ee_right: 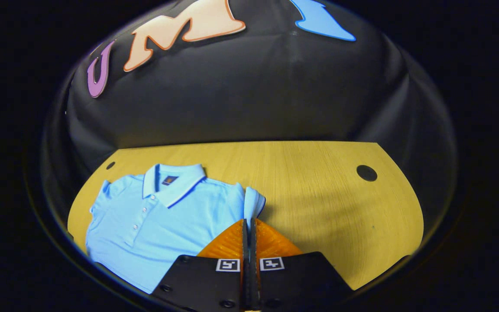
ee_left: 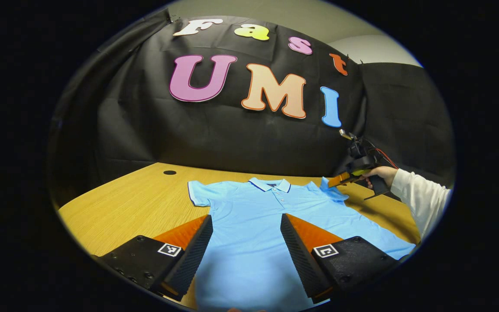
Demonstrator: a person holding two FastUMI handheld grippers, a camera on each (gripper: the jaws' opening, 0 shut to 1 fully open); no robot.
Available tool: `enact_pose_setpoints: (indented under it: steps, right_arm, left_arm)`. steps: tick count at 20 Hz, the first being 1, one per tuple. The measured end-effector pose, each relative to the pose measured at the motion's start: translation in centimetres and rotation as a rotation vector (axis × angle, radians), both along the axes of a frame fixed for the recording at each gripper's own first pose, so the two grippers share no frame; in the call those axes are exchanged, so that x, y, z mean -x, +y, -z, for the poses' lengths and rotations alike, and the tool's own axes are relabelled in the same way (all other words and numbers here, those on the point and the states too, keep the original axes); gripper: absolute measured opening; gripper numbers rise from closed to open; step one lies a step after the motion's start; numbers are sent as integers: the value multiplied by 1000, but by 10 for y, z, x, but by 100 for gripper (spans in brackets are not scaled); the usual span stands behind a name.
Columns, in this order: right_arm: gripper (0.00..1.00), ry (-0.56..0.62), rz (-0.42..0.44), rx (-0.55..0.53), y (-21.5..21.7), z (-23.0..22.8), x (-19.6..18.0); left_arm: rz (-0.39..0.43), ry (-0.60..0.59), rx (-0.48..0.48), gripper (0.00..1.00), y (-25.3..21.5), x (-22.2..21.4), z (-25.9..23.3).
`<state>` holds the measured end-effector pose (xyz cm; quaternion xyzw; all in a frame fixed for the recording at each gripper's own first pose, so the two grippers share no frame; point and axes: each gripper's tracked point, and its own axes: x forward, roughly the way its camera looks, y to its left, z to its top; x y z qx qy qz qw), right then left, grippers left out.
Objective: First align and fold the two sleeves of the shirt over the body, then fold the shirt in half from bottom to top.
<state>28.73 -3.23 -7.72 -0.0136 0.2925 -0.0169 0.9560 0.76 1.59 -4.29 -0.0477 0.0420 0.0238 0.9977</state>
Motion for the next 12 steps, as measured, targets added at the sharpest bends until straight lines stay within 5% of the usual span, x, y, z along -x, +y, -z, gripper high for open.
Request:
enact_pose_setpoints:
  steps: [5, 12]
  right_arm:
    - [2, -21, -107, -92, 71, -10, 8]
    - [2, 80, -201, -183, 147, 35, 10]
  left_arm:
    - [0, -3, -2, 94, 0, 0, 0]
    - [2, -3, -3, 94, -1, -1, 1]
